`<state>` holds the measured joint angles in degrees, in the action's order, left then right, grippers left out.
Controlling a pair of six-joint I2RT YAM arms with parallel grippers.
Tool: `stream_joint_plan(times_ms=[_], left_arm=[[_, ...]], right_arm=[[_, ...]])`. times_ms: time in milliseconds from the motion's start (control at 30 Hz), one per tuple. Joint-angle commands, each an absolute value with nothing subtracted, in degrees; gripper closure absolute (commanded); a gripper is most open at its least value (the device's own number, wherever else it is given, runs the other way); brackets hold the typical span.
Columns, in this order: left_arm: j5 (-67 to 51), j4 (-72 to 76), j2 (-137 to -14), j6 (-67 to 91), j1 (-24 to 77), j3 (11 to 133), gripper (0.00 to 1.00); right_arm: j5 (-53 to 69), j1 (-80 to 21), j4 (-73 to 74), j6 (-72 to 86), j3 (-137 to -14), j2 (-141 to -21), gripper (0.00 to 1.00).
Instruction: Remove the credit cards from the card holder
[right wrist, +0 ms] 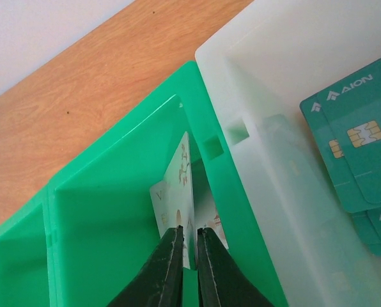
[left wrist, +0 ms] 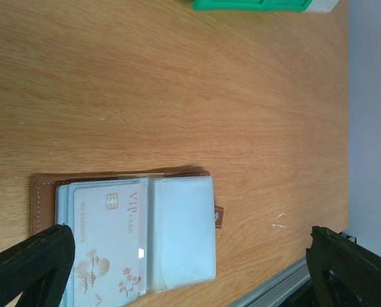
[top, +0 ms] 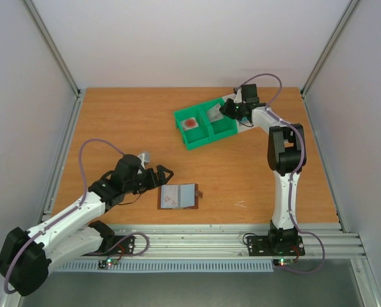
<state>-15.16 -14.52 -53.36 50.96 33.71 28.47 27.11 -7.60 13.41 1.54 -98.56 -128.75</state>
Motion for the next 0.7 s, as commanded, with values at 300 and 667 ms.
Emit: stream_joint_plan(times_ms=[300,667], left_arm=[[-15.4,-12.0,-53.5,50.8,33.3,29.9,0.01],[-15.8,-12.1,-54.1,50.9,33.2,30.1,0.01]], right_arm=[[24.1,-8.1,19.0,2.1,-102.9,-130.9,0.83],[22.7,-8.1,24.0,1.6,-107.1,-132.2,0.73]])
